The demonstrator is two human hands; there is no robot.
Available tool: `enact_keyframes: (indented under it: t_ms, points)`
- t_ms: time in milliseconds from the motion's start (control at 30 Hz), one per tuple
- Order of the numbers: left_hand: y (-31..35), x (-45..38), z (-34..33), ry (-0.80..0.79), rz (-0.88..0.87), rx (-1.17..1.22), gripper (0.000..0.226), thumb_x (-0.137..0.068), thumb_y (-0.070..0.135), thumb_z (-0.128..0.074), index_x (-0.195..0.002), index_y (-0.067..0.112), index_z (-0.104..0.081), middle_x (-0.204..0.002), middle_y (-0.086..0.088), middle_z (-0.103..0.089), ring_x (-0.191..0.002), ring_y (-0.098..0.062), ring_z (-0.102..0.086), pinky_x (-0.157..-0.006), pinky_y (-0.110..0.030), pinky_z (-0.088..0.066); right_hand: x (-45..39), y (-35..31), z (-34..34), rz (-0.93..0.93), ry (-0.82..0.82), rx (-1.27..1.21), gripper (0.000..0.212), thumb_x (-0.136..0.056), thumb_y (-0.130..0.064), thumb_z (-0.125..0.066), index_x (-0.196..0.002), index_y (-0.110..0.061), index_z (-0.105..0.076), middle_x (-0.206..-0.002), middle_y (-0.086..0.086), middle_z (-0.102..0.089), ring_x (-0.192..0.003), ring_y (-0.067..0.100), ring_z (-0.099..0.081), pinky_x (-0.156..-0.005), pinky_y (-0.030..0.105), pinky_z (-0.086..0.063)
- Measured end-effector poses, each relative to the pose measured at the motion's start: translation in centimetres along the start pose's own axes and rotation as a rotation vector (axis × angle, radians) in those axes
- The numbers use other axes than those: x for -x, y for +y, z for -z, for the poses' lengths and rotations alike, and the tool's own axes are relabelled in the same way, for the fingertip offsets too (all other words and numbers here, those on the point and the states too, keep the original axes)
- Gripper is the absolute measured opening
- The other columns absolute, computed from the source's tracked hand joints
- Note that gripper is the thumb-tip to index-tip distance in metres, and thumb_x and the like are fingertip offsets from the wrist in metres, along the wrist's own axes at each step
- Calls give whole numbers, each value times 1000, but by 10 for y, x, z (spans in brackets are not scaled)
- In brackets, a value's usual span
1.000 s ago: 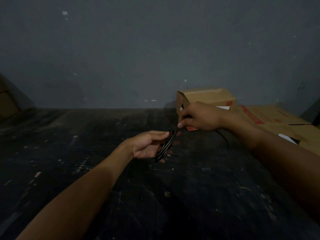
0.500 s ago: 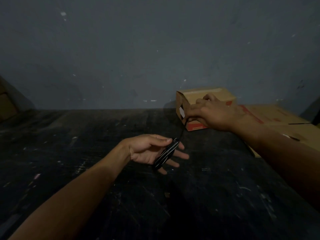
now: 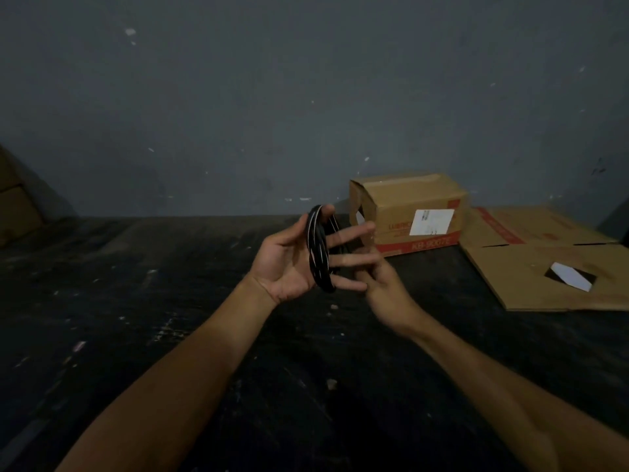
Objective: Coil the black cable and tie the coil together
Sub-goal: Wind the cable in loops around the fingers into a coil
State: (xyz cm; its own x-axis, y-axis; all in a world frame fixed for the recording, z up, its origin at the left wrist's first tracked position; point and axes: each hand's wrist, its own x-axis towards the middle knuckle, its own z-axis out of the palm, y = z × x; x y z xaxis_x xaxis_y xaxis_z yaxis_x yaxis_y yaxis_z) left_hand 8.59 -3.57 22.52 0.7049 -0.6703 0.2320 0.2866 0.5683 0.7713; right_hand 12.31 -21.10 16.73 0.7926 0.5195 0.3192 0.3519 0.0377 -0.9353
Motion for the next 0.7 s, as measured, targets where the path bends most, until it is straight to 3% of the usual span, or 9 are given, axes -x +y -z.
enact_keyframes:
  t_ms: [133, 200, 267, 400, 567, 700]
  points:
    - [0, -1, -3, -6, -84, 33, 41, -100, 41, -34, -129, 26, -60, -156, -22, -29, -140, -57, -12, -104, -78, -15, 4, -4, -21, 0, 79, -99, 38, -96, -2, -41, -111, -31, -60, -111, 5, -68, -103, 33, -64, -85, 53, -54]
    - [3, 0, -5, -1, -127, 33, 42, -101, 41, -33, -131, 26, -58, -156, -23, -30, -140, -57, -12, -104, -78, -15, 5, -5, -26, 14, 123, -64, 36, -99, -8, -41, -104, -36, -64, -92, -5, -71, -79, 23, -65, -64, 37, -52]
    - [7, 0, -6, 60, -169, 24, 42, -101, 41, -32, -131, 27, -57, -157, -21, -29, -140, -57, -16, -105, -78, -15, 5, -4, -32, -9, 146, -72, 29, -100, -12, -41, -100, -28, -65, -75, -7, -66, -65, 13, -56, -57, 29, -46]
    - [14, -2, -4, 230, -263, 12, 41, -102, 42, -28, -129, 30, -58, -158, -22, -28, -138, -57, -25, -104, -78, -20, 10, -9, -44, -45, 129, -194, 15, -100, -12, -43, -114, -16, -49, -78, 5, -66, -62, 18, -59, -57, 25, -48]
    - [12, -5, 1, 416, -333, -9, 40, -101, 41, -33, -125, 32, -63, -155, -21, -33, -136, -55, -32, -102, -77, -26, 14, -17, -53, 11, 190, -178, 9, -98, -7, -44, -101, -14, -38, -82, 11, -66, -63, 21, -60, -53, 21, -48]
    - [6, -6, 4, 478, -349, -27, 40, -97, 40, -41, -131, 30, -59, -152, -21, -39, -134, -54, -36, -99, -73, -34, 16, -18, -51, 99, 226, 2, 14, -95, -9, -48, -97, -22, -42, -83, 12, -64, -64, 27, -61, -59, 42, -53]
